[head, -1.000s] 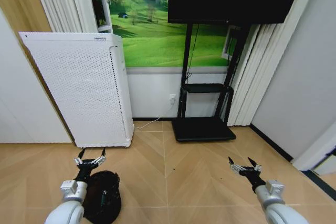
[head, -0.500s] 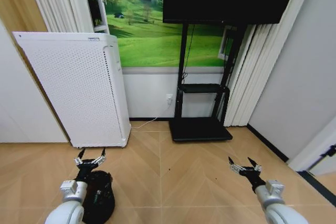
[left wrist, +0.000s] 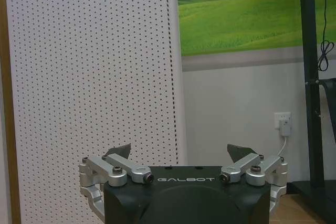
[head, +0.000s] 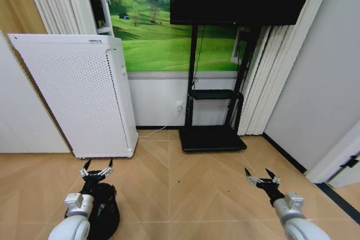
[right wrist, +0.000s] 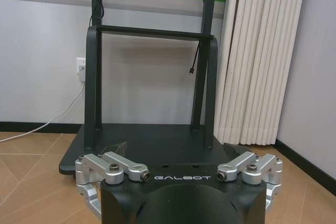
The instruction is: Pick up the trash bin and place the garbage on the floor into it.
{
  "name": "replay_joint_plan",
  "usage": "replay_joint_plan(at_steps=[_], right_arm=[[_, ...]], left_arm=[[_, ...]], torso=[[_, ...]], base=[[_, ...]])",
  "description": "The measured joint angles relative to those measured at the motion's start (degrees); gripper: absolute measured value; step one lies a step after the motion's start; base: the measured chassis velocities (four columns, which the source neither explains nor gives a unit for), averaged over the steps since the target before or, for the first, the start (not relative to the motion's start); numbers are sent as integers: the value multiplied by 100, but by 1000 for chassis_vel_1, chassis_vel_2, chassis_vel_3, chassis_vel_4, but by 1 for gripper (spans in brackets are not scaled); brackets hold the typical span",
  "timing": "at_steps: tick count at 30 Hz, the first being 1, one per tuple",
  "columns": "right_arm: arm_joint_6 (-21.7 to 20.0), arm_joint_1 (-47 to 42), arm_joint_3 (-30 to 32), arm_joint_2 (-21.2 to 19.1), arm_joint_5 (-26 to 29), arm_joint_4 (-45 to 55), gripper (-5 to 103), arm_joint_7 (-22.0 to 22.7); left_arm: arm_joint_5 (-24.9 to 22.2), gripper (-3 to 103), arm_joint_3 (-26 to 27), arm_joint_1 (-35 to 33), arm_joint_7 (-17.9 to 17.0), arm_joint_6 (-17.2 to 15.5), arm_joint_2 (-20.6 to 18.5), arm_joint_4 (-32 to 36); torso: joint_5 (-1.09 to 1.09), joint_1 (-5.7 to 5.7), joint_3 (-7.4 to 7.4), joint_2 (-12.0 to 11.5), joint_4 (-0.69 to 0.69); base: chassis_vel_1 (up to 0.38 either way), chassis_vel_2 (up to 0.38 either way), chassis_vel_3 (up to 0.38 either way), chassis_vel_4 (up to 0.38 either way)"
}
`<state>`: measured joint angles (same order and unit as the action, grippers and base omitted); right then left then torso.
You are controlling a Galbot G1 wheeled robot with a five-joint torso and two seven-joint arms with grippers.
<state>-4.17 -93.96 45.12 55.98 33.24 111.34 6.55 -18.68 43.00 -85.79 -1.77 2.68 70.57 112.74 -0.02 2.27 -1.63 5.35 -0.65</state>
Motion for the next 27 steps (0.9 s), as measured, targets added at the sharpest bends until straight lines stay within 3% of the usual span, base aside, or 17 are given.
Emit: replay_joint_plan(at_steps=[8,27], right_arm=[[0,0,0,0,0,0,100,0],[0,0,0,0,0,0,100,0]], left_arm=[[0,100,-1,0,1,0,0,-1],[0,100,-1,0,1,0,0,-1]], torso=[[2,0,-7,8,-1],[2,78,-421,500,-1]], base=[[0,0,0,0],[0,0,0,0]])
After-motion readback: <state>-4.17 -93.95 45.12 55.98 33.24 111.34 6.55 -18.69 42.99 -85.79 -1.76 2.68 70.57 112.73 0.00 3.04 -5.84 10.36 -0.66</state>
